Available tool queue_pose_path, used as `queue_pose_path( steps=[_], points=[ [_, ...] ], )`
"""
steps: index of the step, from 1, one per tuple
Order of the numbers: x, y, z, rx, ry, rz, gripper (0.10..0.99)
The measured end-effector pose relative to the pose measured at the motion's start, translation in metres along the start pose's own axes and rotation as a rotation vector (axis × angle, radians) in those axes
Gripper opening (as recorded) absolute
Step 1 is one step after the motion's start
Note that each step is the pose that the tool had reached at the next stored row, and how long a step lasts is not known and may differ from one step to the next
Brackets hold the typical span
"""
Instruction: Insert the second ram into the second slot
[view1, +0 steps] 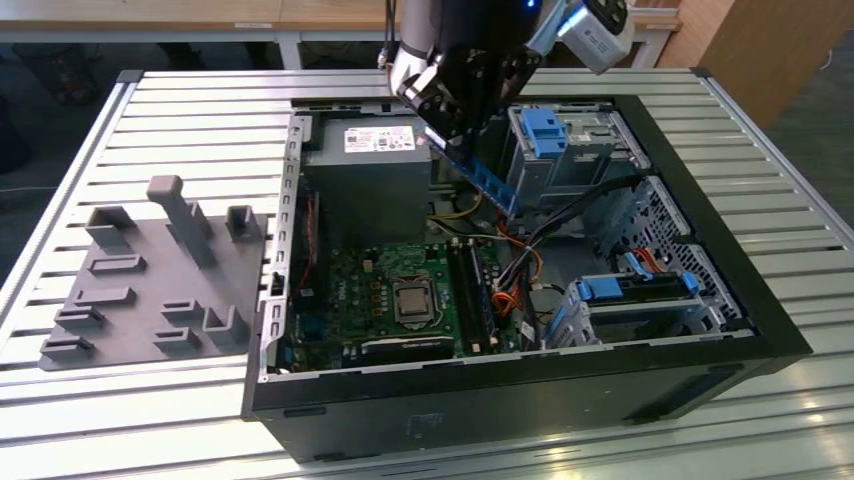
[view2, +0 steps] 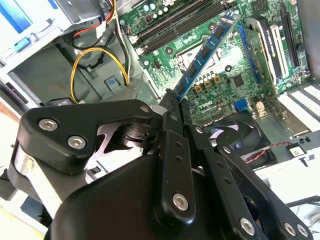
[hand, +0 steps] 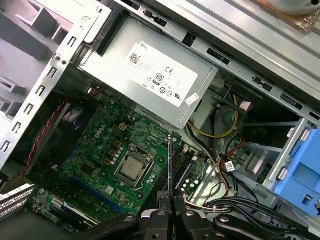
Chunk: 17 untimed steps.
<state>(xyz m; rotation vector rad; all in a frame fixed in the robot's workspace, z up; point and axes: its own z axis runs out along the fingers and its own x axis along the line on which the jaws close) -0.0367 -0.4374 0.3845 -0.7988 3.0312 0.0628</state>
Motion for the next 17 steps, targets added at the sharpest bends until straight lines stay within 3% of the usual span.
queue_pose_path(
  steps=[17],
  points=[
    [0.0000,0.0000,0.0007,0.003,-0.0058,0.165,0.137]
  ],
)
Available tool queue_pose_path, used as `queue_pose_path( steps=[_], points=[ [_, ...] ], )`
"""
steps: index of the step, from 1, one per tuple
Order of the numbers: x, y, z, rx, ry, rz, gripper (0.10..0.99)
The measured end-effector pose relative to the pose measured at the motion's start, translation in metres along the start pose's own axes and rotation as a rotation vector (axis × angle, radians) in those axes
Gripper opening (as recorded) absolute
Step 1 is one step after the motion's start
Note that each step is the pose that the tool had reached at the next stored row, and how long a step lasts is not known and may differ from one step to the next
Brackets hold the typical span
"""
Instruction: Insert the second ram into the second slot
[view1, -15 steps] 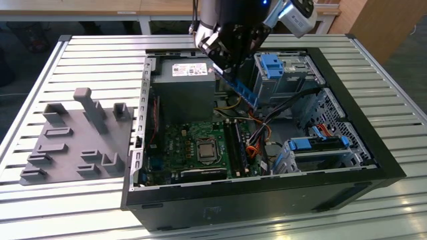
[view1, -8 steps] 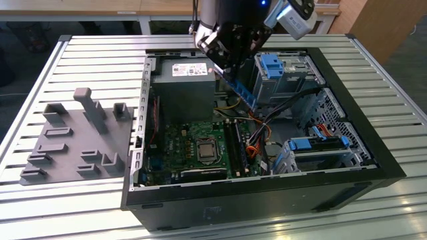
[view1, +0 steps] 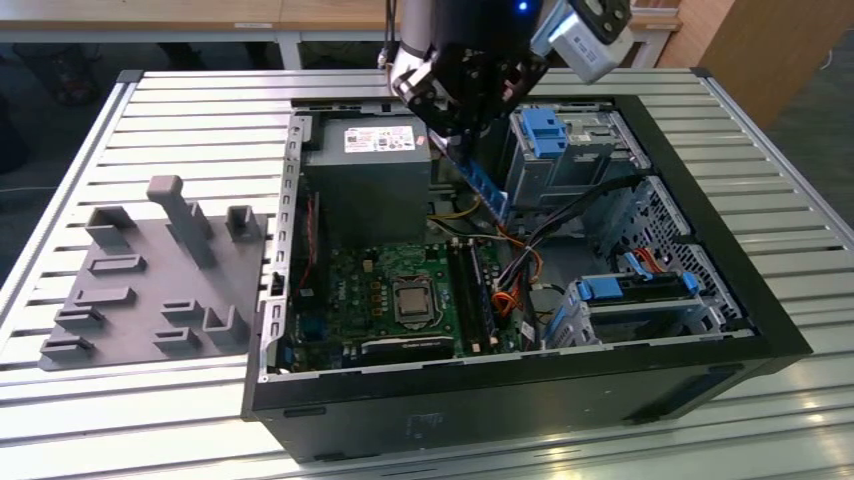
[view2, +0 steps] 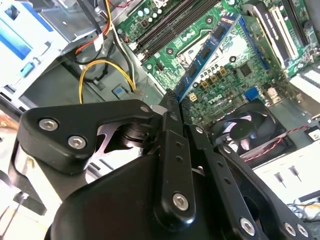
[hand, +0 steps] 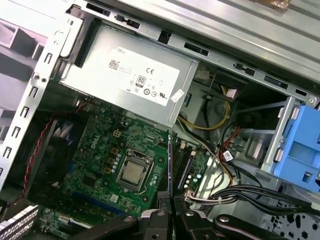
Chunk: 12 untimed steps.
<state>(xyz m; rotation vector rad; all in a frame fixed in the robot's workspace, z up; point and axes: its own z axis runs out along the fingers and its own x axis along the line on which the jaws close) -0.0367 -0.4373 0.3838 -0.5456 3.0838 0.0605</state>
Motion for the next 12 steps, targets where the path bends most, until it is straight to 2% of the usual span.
queue_pose_path(
  steps=[5,12],
  points=[
    [0.0000,0.0000,0.0003,0.001,-0.0016,0.049,0.137],
    [0.0000,-0.0001,0.0014,0.002,-0.0019,0.067,0.137]
  ],
)
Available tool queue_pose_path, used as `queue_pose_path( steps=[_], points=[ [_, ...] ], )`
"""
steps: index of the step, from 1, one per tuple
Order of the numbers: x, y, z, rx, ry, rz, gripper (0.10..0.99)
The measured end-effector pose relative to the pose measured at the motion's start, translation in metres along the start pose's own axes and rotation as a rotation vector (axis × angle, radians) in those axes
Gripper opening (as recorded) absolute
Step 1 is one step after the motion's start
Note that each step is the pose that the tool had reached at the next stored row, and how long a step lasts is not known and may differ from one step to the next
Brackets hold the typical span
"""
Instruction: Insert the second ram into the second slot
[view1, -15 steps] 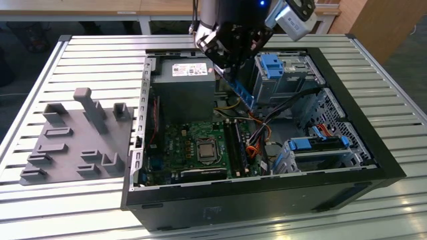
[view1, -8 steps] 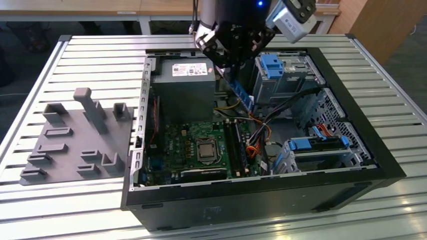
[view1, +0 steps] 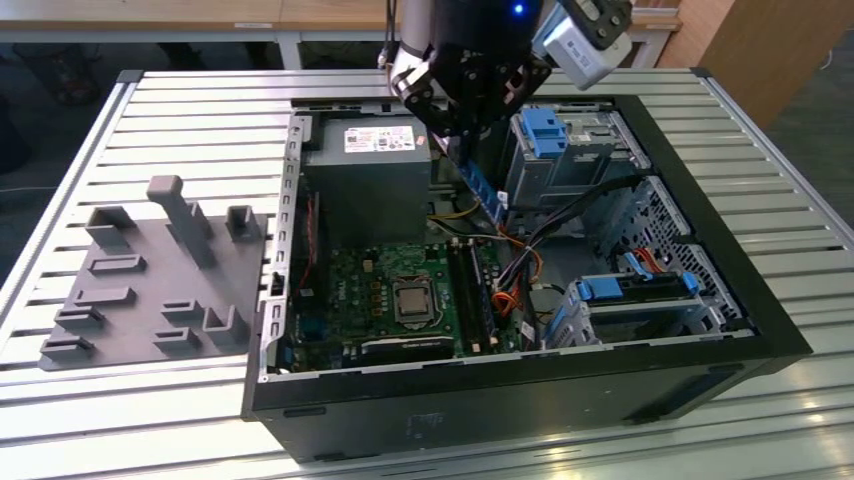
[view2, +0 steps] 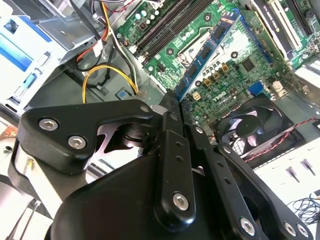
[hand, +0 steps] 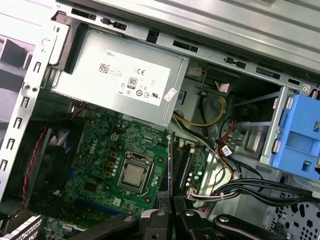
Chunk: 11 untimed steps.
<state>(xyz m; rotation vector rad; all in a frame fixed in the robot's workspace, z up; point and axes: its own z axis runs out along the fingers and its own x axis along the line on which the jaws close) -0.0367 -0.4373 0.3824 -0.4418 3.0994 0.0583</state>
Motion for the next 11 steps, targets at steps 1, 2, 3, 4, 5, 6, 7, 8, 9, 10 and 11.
queue_pose_path(
  steps=[1,2,3,4,5,6,7,8,9,10,11],
  points=[
    [0.0000,0.0000,0.0001,0.000,0.0000,0.002,0.137],
    [0.0000,0.0000,0.0002,0.000,-0.0001,0.003,0.137],
    [0.0000,0.0000,0.0004,0.000,-0.0001,0.005,0.137],
    [0.0000,0.0000,0.0005,0.000,-0.0001,0.007,0.137],
    [0.0000,0.0000,0.0006,0.001,-0.0002,0.009,0.137],
    [0.0000,0.0000,0.0007,0.001,-0.0002,0.011,0.137],
    [0.0000,0.0000,0.0008,0.001,-0.0002,0.013,0.137],
    [0.0000,-0.0001,0.0009,0.002,-0.0001,0.015,0.137],
    [0.0000,-0.0001,0.0009,0.002,-0.0001,0.018,0.137],
    [0.0000,-0.0001,0.0010,0.003,-0.0001,0.021,0.137],
    [0.0000,-0.0001,0.0010,0.003,-0.0002,0.024,0.137]
  ],
)
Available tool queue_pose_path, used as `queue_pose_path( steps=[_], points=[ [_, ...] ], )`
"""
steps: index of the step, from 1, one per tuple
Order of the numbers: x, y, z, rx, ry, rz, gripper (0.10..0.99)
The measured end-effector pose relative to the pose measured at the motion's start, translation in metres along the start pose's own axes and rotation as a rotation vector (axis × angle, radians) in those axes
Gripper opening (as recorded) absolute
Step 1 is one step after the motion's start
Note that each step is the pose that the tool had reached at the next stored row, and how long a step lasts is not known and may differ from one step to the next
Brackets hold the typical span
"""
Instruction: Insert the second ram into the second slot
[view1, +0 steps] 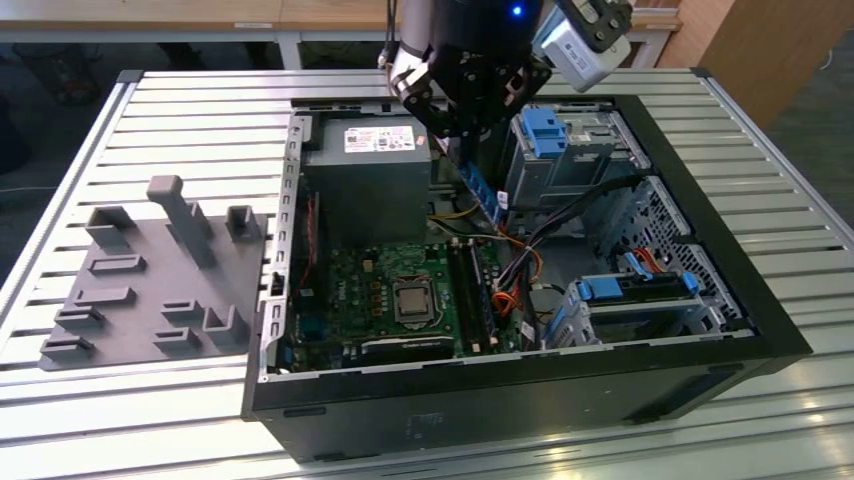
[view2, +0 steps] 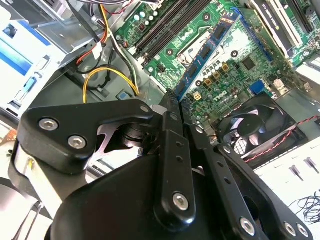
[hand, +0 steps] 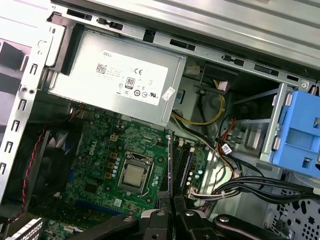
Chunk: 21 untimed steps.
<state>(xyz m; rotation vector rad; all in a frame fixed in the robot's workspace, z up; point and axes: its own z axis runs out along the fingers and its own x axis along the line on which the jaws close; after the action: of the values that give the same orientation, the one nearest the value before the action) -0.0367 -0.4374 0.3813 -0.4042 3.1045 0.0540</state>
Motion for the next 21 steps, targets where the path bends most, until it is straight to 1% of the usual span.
queue_pose_path(
  steps=[21],
  points=[
    [0.0000,0.0000,0.0005,0.004,-0.0018,0.077,0.137]
  ],
)
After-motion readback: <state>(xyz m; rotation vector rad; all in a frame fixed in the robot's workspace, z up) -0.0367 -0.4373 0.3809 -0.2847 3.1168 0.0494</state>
